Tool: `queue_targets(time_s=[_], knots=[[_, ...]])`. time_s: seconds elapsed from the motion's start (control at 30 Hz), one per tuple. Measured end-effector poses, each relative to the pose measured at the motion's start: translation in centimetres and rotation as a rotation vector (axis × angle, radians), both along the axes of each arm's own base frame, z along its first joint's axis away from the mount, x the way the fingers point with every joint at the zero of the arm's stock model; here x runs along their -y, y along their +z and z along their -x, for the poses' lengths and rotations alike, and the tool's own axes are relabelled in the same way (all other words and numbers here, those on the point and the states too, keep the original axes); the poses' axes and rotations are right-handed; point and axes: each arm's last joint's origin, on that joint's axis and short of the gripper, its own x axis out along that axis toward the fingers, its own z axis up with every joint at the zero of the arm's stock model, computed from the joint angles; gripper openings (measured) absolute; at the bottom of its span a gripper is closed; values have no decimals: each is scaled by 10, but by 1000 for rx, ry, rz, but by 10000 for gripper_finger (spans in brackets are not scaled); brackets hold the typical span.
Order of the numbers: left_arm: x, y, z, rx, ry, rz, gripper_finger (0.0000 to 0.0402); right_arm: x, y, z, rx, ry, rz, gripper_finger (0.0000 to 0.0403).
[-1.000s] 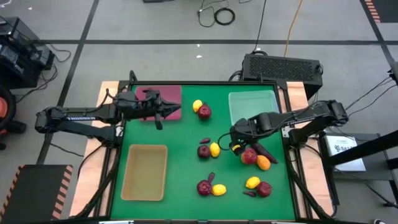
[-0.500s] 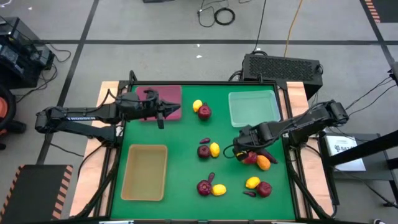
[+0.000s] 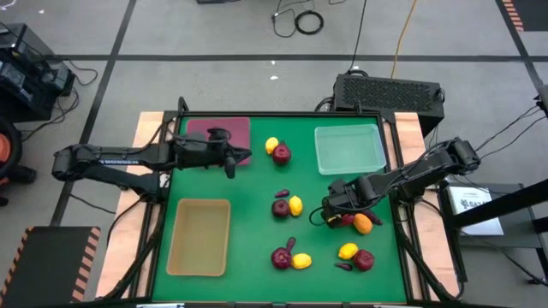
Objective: Sort produce into baskets
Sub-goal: Put the apple into the transparent bin
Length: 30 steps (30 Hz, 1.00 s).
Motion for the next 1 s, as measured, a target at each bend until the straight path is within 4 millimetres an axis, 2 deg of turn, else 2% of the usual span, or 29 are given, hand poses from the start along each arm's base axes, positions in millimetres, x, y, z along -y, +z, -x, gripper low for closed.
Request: queue_targets(time_s=[0.23, 0.37, 0.67, 1.0], knots=[[5, -11, -15, -18, -53, 6, 211, -1, -2, -1, -11, 29, 7, 314], [4, -17, -19, -45, -51, 16, 246, -2, -8, -4, -36, 36, 14, 314], [5, -19, -21, -51, -72, 24, 254, -4, -14, -8, -55, 95, 10, 314], [5, -19, -21, -52, -72, 24, 254, -3, -13, -7, -53, 31, -3, 314]])
